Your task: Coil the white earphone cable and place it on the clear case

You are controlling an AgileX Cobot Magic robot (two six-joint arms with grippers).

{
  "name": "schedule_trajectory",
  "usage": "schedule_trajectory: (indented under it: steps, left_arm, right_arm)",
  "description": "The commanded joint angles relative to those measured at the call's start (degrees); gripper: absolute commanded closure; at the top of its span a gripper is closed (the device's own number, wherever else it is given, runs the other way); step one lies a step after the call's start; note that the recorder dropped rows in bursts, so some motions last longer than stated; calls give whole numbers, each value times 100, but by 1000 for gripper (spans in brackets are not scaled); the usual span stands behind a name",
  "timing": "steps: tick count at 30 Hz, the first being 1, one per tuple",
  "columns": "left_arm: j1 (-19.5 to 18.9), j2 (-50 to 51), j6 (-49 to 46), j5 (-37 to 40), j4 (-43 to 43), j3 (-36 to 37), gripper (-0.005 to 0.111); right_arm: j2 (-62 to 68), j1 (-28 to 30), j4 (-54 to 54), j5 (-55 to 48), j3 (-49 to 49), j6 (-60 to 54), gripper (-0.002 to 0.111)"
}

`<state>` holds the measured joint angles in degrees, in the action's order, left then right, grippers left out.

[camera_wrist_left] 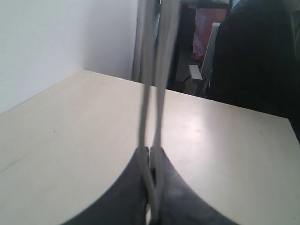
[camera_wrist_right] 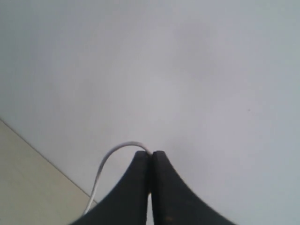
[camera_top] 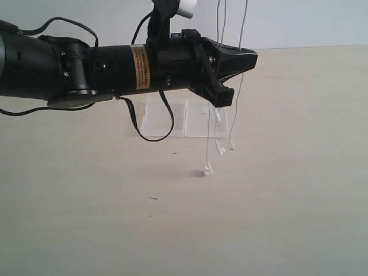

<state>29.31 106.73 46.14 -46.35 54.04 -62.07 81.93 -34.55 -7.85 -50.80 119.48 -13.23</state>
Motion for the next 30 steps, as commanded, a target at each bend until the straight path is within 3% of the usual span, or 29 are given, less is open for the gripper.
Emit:
schedule_trajectory:
  steps: [1, 6, 13, 16, 21, 30]
  left_arm:
    - [-175, -139, 380, 150, 199, 21, 107]
    - [-306, -343, 763, 71, 594, 56, 107]
    - [-460, -1041, 1864, -18, 1808, 56, 107]
    - [-643, -1288, 2263, -54, 2096, 56, 107]
    - [-863, -1353, 2612, -67, 2404, 56, 107]
    - [-880, -1332, 2740, -48, 2801, 56, 107]
  right_arm:
    - [-182, -12, -519, 31, 40, 462, 108]
    - [-261, -12, -625, -164, 26, 605, 108]
    - [30, -12, -2314, -1296, 26, 1675, 108]
    - [215, -12, -2350, -1670, 26, 1752, 108]
    - [302, -12, -2350, -1826, 4, 1752, 108]
    - [177, -12, -2911, -1554, -7, 1740, 108]
